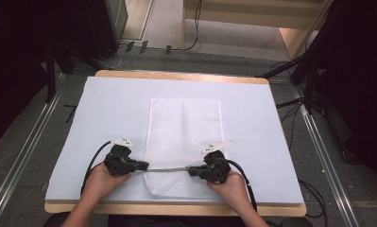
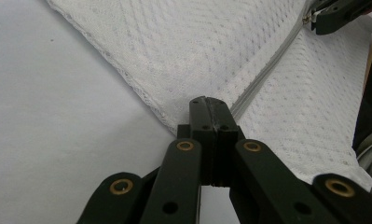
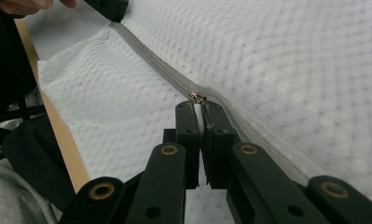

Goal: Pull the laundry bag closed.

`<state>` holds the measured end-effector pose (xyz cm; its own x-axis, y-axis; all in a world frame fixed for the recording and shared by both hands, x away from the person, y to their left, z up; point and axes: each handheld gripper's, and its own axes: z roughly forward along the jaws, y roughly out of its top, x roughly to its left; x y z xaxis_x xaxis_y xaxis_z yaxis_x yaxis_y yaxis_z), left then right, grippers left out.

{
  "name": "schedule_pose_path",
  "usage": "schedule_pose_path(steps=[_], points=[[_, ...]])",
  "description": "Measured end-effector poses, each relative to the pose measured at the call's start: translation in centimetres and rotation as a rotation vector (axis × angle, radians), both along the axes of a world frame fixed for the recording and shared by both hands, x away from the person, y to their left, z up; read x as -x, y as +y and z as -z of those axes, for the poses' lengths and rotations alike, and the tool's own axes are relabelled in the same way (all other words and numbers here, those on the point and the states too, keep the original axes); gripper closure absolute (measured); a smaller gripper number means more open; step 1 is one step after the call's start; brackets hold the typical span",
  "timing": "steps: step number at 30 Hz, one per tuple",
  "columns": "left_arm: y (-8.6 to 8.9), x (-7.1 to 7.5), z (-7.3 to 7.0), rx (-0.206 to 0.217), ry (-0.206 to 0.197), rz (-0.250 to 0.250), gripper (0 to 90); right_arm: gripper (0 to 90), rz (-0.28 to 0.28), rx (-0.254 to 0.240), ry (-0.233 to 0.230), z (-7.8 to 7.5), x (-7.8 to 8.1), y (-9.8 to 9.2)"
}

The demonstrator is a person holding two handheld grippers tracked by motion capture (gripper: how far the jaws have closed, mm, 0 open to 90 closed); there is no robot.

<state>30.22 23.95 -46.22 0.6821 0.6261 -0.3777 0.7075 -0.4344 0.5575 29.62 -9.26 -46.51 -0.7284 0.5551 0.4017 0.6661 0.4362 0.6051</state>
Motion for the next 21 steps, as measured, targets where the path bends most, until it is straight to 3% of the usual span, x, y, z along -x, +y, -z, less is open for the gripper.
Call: schedule_pose_path(steps=[7,12,21], points=[[0.0,0.0,0.0,-0.001,-0.001,0.001,90.0,88.2,0.009,-0.017,0.013,0.0,-0.1,-0.9],[0.0,0.0,0.0,0.001,0.000,-0.001,90.0,88.2,0.005,0.004,0.000,-0.1,0.2,-1.0],[0.0,0.0,0.0,-0.001,0.002,0.000,90.0,88.1,0.035,0.002,0.022,-0.1,0.0,-2.6]])
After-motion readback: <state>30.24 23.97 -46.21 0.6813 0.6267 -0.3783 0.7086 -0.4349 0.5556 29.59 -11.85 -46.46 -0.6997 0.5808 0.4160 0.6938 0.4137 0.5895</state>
